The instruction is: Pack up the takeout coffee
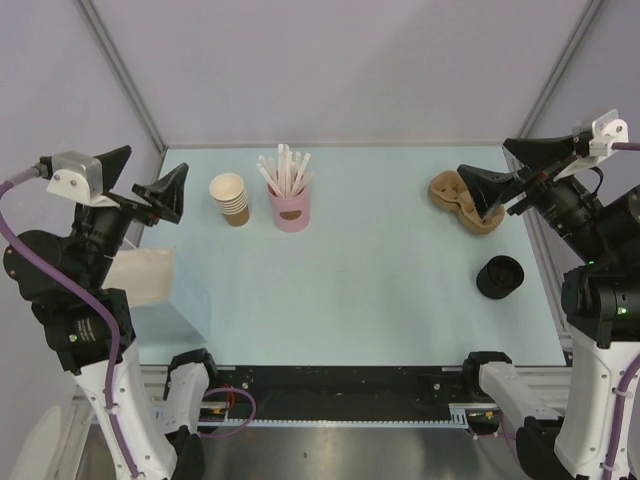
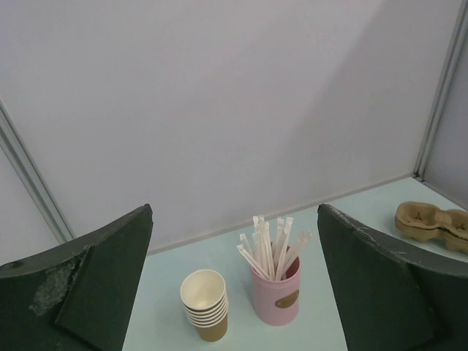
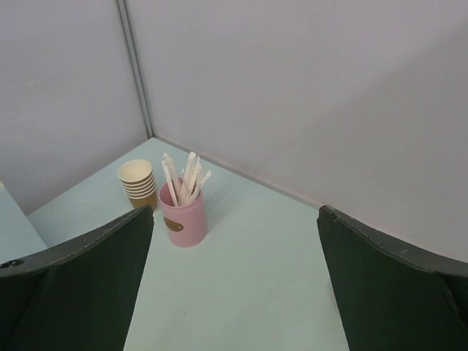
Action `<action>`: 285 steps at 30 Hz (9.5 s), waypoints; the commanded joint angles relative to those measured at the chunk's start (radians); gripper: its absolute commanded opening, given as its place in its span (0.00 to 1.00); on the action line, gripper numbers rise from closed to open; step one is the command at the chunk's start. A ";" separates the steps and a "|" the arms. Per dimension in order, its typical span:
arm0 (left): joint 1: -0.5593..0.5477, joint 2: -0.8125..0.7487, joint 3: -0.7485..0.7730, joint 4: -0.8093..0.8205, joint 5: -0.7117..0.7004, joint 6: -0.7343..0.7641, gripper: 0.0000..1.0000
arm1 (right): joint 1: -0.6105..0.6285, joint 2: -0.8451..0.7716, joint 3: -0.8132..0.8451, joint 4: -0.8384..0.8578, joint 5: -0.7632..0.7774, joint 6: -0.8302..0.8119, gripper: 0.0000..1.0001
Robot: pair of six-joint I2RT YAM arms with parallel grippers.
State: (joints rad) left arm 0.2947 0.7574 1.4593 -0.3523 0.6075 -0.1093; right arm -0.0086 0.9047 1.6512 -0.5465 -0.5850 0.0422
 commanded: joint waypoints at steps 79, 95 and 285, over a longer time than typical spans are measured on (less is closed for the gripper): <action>0.024 -0.049 -0.197 -0.333 -0.014 0.385 0.99 | 0.016 0.841 -0.220 0.209 0.878 0.243 0.84; 0.024 -0.113 -0.323 -0.290 0.032 0.372 1.00 | -0.082 1.022 -0.165 0.206 0.826 0.377 0.69; 0.049 -0.023 -0.206 -0.562 -0.558 0.379 0.82 | 0.055 0.775 -0.415 -0.038 0.298 -0.346 0.68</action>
State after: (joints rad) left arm 0.3370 0.7330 1.2858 -0.9298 0.0143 0.3122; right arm 0.0540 1.7256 1.2400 -0.6010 -0.2638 -0.2939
